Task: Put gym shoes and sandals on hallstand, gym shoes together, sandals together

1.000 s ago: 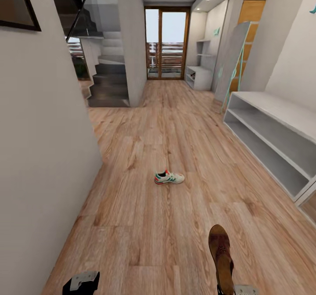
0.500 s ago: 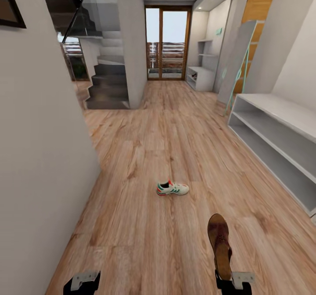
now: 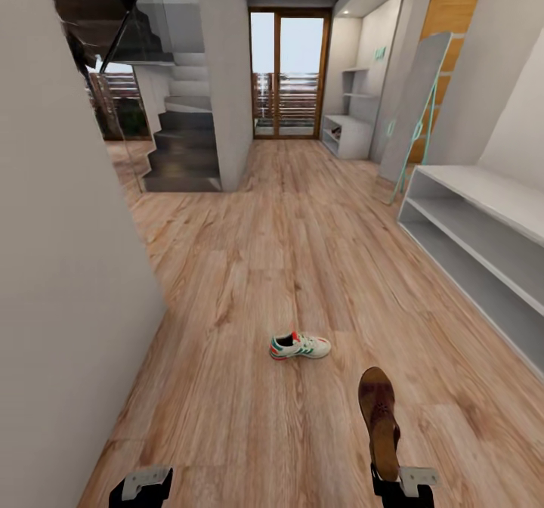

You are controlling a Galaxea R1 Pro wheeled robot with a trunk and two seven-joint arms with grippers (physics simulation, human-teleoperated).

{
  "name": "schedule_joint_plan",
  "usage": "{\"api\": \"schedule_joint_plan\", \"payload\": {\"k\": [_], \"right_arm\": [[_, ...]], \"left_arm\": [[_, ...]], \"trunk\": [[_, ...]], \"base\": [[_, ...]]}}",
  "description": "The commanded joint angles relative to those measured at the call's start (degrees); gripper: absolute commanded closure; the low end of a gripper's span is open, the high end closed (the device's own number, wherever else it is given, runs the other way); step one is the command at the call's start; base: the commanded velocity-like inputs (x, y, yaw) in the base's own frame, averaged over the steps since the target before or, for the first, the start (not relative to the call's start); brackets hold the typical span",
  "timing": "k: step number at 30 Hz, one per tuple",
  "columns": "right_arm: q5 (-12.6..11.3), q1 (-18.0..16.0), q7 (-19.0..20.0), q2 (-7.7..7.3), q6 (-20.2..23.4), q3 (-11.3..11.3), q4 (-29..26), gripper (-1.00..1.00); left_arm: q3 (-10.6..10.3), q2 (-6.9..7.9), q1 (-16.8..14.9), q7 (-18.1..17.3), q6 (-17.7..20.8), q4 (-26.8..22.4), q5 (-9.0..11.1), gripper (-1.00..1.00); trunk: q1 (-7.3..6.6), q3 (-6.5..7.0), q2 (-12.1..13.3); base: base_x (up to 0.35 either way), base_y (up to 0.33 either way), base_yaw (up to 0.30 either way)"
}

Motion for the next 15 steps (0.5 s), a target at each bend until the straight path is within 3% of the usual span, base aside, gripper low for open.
{"api": "schedule_joint_plan", "payload": {"k": [1,15], "right_arm": [[0.2,0.0,0.0,0.02,-0.2,-0.3,0.1,1.00],[0.1,0.0,0.0,-0.07,-0.2,-0.5,0.2,1.00]], "left_arm": [[0.5,-0.04,0.0,-0.5,-0.2,0.0,-0.3,-1.00],[0.5,-0.02,0.0,-0.5,-0.2,0.0,-0.3,-1.00]], "trunk": [[0.02,-0.05,0.0],[0.02,-0.05,0.0]], "base": [[0.337,0.000,0.000],[0.337,0.000,-0.017]]}}
